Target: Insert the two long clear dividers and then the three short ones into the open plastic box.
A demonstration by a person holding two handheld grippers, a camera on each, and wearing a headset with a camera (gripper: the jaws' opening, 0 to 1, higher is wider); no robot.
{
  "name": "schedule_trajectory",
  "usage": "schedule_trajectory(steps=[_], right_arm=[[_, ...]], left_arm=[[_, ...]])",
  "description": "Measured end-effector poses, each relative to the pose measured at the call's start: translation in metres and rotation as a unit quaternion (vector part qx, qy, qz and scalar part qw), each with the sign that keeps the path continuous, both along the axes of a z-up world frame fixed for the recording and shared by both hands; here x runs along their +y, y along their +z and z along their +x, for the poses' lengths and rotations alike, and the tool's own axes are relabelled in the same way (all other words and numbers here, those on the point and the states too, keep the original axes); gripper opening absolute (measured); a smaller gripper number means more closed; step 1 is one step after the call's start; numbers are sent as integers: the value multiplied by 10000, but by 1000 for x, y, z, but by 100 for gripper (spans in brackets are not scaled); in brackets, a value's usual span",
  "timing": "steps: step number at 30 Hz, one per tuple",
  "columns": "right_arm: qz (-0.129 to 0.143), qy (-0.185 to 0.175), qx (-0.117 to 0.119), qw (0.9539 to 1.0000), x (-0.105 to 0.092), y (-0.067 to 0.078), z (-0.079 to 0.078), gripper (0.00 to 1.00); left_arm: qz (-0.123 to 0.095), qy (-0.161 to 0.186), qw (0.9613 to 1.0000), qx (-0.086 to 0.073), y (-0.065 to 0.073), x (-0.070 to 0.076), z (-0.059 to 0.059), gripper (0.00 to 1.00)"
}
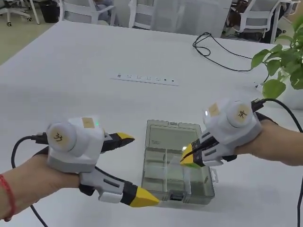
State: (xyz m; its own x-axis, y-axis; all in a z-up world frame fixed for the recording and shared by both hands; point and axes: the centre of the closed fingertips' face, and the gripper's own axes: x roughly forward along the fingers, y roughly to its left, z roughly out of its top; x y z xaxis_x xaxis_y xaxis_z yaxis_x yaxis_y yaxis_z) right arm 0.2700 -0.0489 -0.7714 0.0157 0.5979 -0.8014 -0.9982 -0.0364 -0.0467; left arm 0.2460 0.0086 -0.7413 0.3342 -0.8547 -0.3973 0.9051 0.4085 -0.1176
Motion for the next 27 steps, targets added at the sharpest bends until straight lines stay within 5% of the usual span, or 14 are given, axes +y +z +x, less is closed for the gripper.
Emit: schedule_trajectory(steps=[18, 27], right_arm=[[-566, -38, 156, 9983, 6, -36, 2, 3], [-913, 101, 53, 9958, 6, -49, 1, 3]], left_arm=[[34, -13, 10000, 24, -2, 2, -1, 100], [-1, 27, 10000, 33, -2, 4, 0, 100]])
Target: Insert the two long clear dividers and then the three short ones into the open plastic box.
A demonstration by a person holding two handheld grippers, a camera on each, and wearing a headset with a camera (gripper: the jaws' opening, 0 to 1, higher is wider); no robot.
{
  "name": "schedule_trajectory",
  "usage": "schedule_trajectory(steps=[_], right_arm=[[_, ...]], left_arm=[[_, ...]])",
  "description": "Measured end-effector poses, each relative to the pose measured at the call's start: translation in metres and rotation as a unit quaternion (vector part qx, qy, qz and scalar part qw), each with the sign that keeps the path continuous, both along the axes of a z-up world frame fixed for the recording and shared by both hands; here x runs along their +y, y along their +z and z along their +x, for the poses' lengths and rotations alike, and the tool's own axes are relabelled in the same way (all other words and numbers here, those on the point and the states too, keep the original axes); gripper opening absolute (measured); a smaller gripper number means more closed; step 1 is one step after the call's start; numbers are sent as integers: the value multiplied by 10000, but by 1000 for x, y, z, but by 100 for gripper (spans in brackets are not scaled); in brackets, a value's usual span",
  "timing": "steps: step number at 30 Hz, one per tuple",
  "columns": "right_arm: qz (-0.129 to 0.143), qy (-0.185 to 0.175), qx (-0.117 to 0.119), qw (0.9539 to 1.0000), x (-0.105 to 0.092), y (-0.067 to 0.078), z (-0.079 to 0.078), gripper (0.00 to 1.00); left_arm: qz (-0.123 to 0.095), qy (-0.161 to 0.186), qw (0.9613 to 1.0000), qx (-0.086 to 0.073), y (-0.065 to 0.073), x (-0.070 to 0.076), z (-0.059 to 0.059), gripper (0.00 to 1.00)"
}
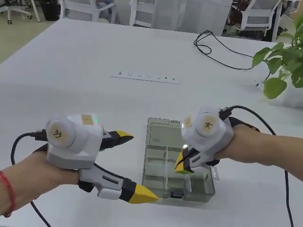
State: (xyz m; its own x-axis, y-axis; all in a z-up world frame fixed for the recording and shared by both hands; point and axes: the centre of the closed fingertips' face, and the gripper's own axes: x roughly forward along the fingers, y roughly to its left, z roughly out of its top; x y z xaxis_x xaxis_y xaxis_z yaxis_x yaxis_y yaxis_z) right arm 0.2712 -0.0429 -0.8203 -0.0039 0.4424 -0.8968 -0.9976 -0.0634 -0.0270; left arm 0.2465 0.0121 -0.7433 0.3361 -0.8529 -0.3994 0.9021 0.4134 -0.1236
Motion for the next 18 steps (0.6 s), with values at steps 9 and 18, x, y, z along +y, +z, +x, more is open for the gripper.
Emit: schedule_trajectory(steps=[9, 18], right_arm=[[-9, -39, -19, 10000, -1, 0, 0, 3], [-30, -55, -34, 10000, -2, 0, 0, 3]], left_arm=[[-5, 8, 10000, 14, -1, 0, -1, 100], [-9, -26, 10000, 27, -1, -2, -2, 100]])
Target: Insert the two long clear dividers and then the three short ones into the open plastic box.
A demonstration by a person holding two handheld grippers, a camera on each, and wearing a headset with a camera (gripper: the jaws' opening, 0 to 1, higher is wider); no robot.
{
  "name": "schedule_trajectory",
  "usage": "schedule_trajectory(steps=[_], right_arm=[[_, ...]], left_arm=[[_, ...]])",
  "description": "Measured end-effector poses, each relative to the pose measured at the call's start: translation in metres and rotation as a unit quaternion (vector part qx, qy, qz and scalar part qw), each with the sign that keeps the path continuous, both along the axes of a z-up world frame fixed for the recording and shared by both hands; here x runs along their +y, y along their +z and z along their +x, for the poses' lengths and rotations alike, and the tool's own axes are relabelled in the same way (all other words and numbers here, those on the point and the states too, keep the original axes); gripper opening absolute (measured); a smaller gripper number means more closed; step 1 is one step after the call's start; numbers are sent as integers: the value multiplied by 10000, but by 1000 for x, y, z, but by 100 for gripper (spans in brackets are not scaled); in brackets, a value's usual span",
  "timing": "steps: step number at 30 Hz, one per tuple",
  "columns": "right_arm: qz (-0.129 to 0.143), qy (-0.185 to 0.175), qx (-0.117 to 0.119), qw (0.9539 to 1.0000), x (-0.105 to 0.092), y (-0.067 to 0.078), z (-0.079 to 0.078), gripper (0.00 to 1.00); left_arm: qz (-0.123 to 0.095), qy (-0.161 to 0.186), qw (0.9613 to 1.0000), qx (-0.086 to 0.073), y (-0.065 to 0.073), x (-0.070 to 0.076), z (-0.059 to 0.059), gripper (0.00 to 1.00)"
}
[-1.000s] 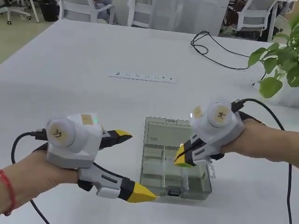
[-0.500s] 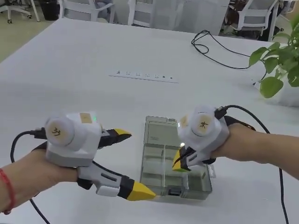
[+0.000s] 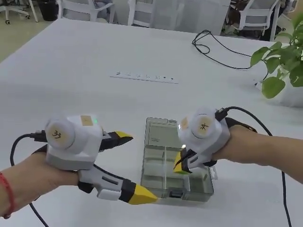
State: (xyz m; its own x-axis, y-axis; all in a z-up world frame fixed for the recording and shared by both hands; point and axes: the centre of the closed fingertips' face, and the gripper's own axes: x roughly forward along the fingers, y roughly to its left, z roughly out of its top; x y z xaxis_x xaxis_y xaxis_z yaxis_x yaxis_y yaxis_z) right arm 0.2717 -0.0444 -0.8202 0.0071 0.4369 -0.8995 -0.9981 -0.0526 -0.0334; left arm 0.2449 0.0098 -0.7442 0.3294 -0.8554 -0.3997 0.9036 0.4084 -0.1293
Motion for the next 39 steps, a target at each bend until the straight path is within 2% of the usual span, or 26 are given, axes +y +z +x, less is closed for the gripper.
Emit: schedule_trajectory(steps=[4, 9, 13, 15, 18, 21, 25, 28, 30, 32, 34, 37, 39], right_arm=[[92, -128, 1, 9999, 0, 4, -1, 8], [600, -475, 28, 9971, -2, 28, 3, 13], [790, -724, 21, 9942, -21, 44, 9, 20], [791, -866, 22, 9931, -39, 47, 12, 23], [529, -974, -48, 9938, -77, 41, 14, 28], [334, -1144, 39, 9929, -106, 35, 8, 32], [-86, -1180, 54, 9930, -150, 20, 2, 38], [-305, -1112, 140, 9932, -168, 11, -8, 41], [-584, -969, 88, 9935, -182, 5, -13, 45], [-702, -874, 49, 9937, -189, 1, -16, 46], [-793, -814, 113, 9935, -195, -4, -19, 47], [-1101, -649, 70, 9918, -210, -11, -19, 48], [-1179, -593, 65, 9912, -215, -14, -18, 49]], left_arm=[[-4, 22, 10000, 13, 0, 1, 0, 100], [3, 33, 10000, 22, 0, 1, -2, 100], [-2, 61, 10000, 28, 0, 2, -2, 100], [-13, 68, 10000, 28, 1, 1, -3, 100], [-9, 71, 10000, 30, 2, 0, -4, 100], [-27, 88, 9999, 45, 2, 0, -4, 100], [-22, 90, 9999, 50, 2, 0, -4, 100], [-38, 97, 9999, 52, 3, 0, -3, 100], [-28, 92, 9999, 50, 2, 0, -3, 100], [-31, 88, 9999, 57, 2, 0, -3, 100], [-25, 96, 9999, 60, 2, 0, -3, 100], [-22, 108, 9999, 66, 2, 1, -3, 100], [-24, 122, 9999, 66, 2, 3, -3, 100]])
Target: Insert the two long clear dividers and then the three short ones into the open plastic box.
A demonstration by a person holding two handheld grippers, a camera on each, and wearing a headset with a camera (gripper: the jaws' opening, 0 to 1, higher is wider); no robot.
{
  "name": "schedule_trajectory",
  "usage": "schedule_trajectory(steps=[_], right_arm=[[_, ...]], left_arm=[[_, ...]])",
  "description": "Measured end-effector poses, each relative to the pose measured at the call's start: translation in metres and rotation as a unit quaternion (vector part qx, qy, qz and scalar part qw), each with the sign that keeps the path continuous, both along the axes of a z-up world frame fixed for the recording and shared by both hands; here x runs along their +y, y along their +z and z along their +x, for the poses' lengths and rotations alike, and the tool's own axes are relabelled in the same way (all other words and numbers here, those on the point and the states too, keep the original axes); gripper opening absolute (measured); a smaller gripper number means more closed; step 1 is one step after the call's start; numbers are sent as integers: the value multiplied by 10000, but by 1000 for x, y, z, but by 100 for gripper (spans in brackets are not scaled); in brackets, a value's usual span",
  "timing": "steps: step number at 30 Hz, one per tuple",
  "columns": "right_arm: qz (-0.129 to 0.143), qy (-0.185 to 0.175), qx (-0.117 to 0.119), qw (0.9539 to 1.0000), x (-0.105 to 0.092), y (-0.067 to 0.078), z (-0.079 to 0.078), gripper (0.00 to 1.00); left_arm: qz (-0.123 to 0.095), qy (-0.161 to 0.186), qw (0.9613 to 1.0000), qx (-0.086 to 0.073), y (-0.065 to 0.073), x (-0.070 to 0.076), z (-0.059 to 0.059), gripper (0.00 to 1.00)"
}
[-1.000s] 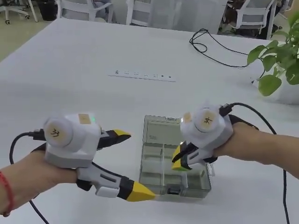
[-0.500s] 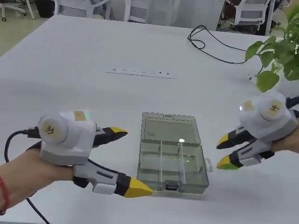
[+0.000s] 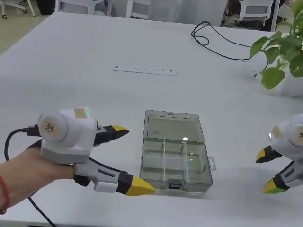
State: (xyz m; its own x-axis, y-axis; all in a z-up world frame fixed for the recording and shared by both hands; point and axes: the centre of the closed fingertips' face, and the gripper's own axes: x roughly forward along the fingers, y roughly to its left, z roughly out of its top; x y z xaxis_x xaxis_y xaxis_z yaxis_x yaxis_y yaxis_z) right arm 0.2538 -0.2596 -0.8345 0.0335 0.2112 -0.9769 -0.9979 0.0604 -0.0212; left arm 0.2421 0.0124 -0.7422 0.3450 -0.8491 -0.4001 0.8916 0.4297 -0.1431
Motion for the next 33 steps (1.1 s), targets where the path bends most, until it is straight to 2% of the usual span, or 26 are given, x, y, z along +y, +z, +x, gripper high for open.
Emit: schedule_trajectory(steps=[8, 16, 24, 29, 33], right_arm=[[-197, 121, 92, 9997, -12, -9, 0, 47], [-387, 250, 52, 9989, -26, -19, 2, 45], [-206, 77, 77, 9997, -24, -15, -1, 43], [-124, -91, 55, 9999, -25, -14, 1, 34], [-102, -157, 50, 9998, -25, -14, 0, 33]], left_arm=[[-7, 65, 10000, 19, -1, 3, 0, 100], [-6, 69, 10000, 28, -1, 5, 0, 100], [16, 54, 10000, 12, 1, 5, 0, 100], [37, 14, 10000, -1, 1, 3, -1, 100], [23, 18, 10000, -8, 3, 3, 0, 100]])
